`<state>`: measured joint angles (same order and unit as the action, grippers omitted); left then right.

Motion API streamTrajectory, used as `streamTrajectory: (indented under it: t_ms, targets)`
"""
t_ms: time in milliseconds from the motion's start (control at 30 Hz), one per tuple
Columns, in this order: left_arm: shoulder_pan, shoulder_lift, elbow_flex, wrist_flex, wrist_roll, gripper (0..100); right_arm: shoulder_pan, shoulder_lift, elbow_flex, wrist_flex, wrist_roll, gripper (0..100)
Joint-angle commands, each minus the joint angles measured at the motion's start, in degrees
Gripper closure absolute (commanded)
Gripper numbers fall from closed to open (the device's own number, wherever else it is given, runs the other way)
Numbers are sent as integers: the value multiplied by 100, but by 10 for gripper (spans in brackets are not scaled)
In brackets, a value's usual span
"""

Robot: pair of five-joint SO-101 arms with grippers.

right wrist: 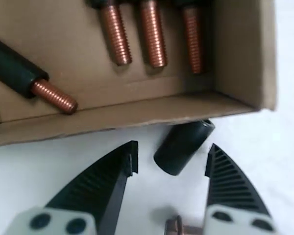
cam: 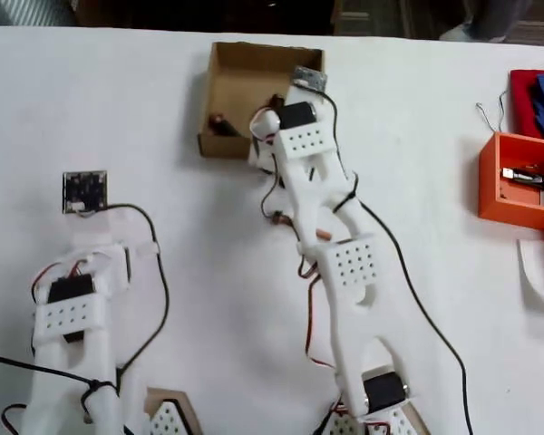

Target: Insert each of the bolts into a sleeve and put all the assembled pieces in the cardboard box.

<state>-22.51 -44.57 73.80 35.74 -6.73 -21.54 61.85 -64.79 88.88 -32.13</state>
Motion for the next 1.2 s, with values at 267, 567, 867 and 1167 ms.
streamTrajectory:
  t_ms: [267,567,867,1167]
  targets:
    - [-18,-35,-13,-70,-26,968,426,40,-9,-136,-62,786]
    - [-18,-35,-22,-62,-26,968,409,57,44,-356,-44,892]
    - [-18,-35,-22,-62,-26,968,418,233,0,-101,9,975]
    - [-18,-35,-31,-62,-26,968,171,48,-1055,998,1275,976]
